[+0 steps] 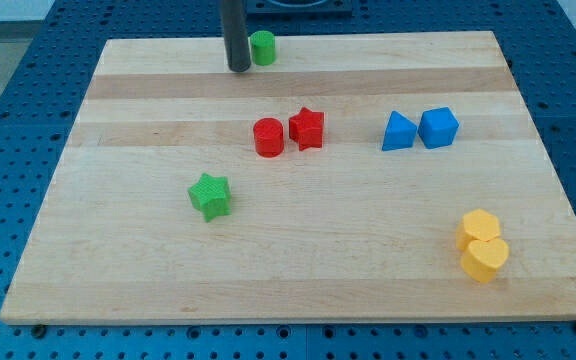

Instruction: Push the green star to the center of the board

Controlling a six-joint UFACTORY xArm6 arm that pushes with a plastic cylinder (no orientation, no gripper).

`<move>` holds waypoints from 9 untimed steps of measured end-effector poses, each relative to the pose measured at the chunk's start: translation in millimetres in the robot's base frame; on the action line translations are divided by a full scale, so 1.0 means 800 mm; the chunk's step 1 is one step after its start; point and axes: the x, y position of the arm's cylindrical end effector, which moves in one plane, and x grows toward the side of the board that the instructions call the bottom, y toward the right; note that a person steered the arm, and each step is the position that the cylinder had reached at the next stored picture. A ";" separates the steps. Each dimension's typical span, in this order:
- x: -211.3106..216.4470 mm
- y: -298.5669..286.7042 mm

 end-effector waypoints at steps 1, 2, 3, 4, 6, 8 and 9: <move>-0.021 0.027; -0.024 -0.048; -0.075 0.001; -0.058 0.030; 0.084 -0.077; 0.342 -0.116; 0.365 -0.002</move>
